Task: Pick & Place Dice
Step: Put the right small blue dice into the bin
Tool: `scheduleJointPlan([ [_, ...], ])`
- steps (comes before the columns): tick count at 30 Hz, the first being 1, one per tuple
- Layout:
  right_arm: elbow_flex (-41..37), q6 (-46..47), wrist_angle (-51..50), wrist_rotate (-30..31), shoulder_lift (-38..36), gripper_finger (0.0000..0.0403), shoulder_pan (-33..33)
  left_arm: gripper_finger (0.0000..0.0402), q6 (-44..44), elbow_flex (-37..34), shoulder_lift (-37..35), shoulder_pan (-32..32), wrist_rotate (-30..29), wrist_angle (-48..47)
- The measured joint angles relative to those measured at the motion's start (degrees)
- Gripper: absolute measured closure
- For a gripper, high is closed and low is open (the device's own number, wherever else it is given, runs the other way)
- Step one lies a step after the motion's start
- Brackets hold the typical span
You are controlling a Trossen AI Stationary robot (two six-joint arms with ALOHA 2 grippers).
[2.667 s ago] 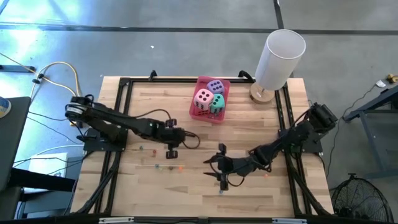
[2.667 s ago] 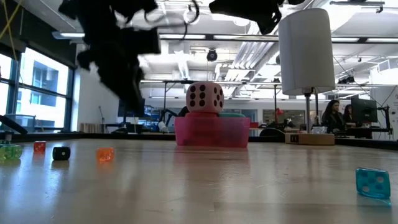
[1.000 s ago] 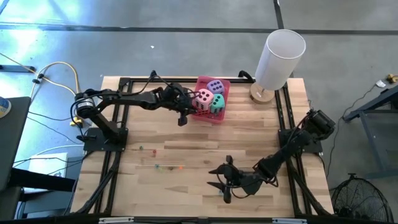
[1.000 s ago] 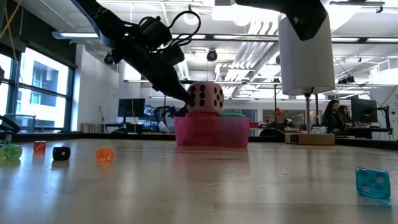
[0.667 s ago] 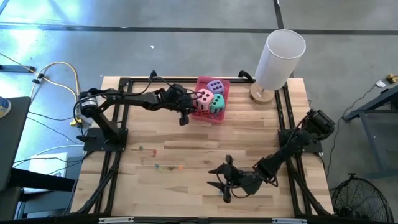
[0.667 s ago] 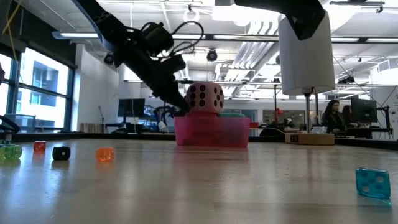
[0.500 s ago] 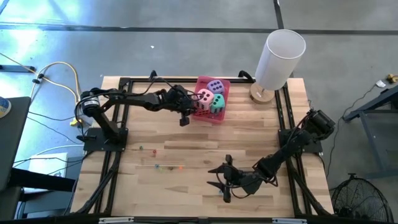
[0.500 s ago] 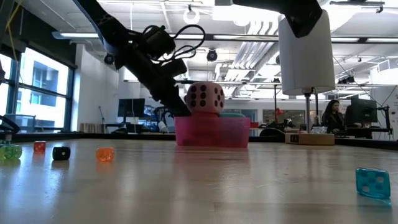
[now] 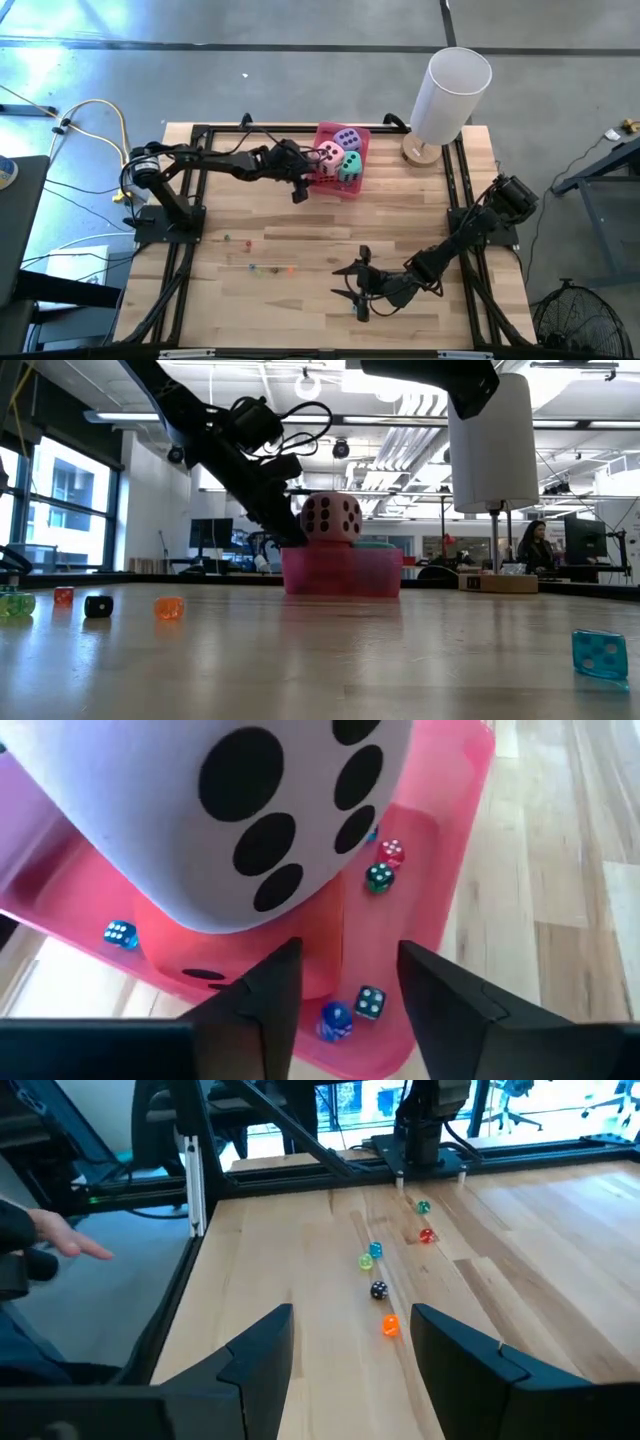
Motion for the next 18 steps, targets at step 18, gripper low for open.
scheduleJointPlan([
  [18, -0.02, 4.29, -16.72, 10.00, -5.89, 0.0209, 6.29, 0.0225, -5.80, -0.04, -15.19, -9.09, -3.79, -18.35],
])
